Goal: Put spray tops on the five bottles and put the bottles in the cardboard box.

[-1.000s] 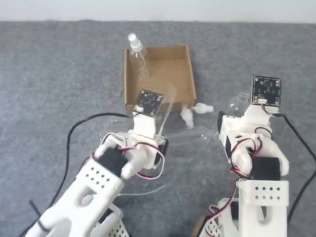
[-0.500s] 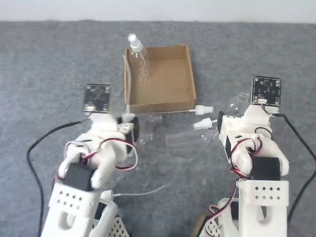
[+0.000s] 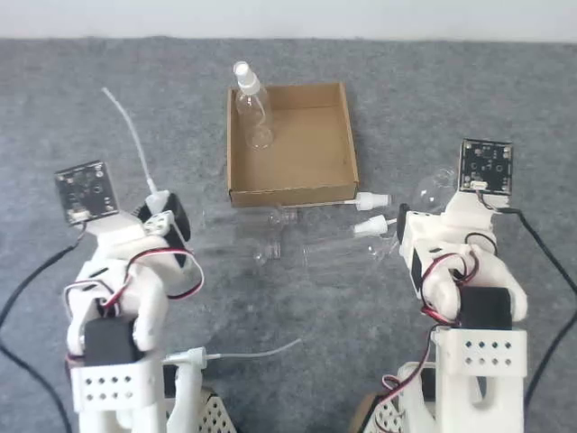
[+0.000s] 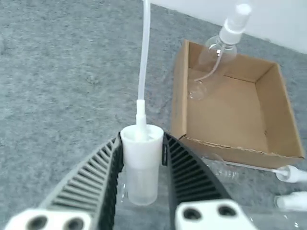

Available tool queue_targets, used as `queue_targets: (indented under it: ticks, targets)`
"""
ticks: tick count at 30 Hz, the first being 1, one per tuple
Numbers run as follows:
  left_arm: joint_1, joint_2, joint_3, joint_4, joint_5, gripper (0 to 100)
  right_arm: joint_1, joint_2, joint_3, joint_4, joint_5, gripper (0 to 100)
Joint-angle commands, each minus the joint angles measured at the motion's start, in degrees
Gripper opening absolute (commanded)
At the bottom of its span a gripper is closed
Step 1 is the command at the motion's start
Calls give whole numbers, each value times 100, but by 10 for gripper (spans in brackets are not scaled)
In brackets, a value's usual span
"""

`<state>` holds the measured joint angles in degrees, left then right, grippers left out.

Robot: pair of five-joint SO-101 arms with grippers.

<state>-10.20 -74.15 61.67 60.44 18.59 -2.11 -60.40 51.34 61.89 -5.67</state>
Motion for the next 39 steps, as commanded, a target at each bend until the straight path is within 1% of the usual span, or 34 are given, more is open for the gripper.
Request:
queue_targets:
  ticks: [1, 4, 6, 9, 14, 28, 31, 39]
  targets:
    - [-185, -132, -57, 9, 79, 13, 31, -163, -9, -259, -53, 7]
    - [-202, 0, -84, 9, 79, 13, 31, -171, 0, -259, -53, 7]
    - [-202, 316, -145, -18, 79, 13, 31, -171, 0, -268, -53, 7]
    - [-273, 1037, -479, 18, 79, 13, 31, -154, 9, -330, -53, 7]
    - [-730, 2365, -1015, -18, 281, 13, 31, -154, 18, -330, -53, 7]
    - [-1310, 5336, -2387, 0, 730, 17, 31, -154, 18, -330, -53, 7]
    - [-1433, 5969, -2747, 70, 782, 36, 31, -154, 18, -330, -53, 7]
    - [-1451, 7244, -3758, 923, 1793, 120, 31, -154, 18, -330, -53, 7]
